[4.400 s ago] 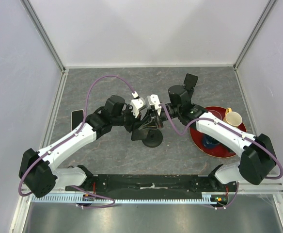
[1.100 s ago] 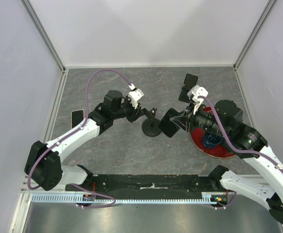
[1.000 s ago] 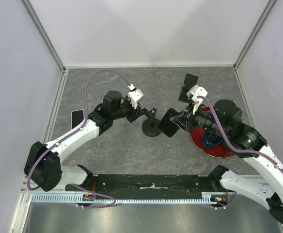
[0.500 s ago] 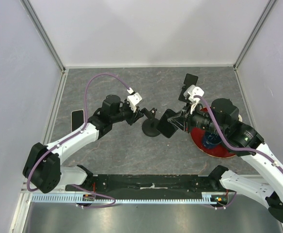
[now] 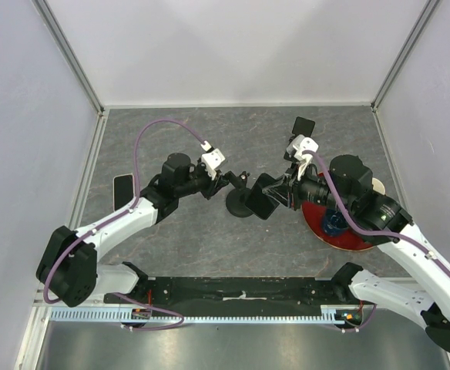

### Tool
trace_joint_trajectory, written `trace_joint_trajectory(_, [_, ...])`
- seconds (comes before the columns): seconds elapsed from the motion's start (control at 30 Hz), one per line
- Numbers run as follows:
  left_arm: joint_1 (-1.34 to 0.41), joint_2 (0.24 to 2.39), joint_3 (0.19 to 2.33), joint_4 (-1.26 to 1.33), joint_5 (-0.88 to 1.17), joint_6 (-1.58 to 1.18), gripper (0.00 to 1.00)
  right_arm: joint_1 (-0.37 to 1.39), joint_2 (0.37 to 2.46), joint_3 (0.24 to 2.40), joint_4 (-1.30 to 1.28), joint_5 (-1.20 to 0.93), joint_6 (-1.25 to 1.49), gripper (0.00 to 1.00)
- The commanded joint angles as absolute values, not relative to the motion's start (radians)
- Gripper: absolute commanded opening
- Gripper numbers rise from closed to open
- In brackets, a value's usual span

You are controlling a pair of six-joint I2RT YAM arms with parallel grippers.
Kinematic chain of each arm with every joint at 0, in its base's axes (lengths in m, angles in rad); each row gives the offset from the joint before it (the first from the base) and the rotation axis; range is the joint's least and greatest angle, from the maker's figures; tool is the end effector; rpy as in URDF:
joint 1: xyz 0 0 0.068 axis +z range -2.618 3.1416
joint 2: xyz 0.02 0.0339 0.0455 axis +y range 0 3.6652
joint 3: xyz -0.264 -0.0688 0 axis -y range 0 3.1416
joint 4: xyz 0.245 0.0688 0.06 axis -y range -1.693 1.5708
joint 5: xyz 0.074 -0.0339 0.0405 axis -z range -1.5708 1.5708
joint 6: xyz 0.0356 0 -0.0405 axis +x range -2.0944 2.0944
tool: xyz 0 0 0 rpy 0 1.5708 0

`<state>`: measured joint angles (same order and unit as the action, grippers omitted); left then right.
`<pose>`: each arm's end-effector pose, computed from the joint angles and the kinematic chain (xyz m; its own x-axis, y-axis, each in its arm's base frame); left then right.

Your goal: Place the phone on the phone stand

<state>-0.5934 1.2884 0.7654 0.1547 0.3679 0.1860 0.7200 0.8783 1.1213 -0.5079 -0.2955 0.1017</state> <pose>0.2322 -0.1720 0.2580 -0.1454 0.3062 -0.9408 0.8413 0.5386 0.0453 0.1278 0.1259 0.4056 -0.2813 -0.1175 -0.9524 -0.8178 0.5487 0.1738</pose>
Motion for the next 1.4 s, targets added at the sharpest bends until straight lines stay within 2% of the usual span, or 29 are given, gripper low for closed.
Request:
trace_joint_trajectory(0.0, [-0.594,1.252,0.758,0.247,0.364,0.190,0.28,0.721,0.847,1.115,-0.380,-0.318,0.120,0.00])
trace_joint_trajectory(0.23, [-0.584,1.221,0.741,0.284,0.388,0.157,0.32,0.721,0.867,1.123,-0.377,-0.333,0.118,0.00])
trace_joint_trajectory(0.9, [-0.552,1.289,0.756,0.318,0.495,0.106,0.31,0.721,0.891,1.098,-0.337,-0.364,0.130,0.00])
trace_joint_trajectory(1.13, [-0.546,1.307,0.761,0.325,0.522,0.094,0.22,0.721,0.896,1.085,-0.310,-0.367,0.140,0.00])
trace_joint_trajectory(1.27, [-0.546,1.305,0.761,0.325,0.515,0.094,0.03,0.721,0.926,1.077,-0.281,-0.419,0.088,0.00])
trace_joint_trajectory(1.37, [-0.546,1.304,0.762,0.319,0.517,0.100,0.02,0.723,0.962,1.075,-0.246,-0.495,0.013,0.00])
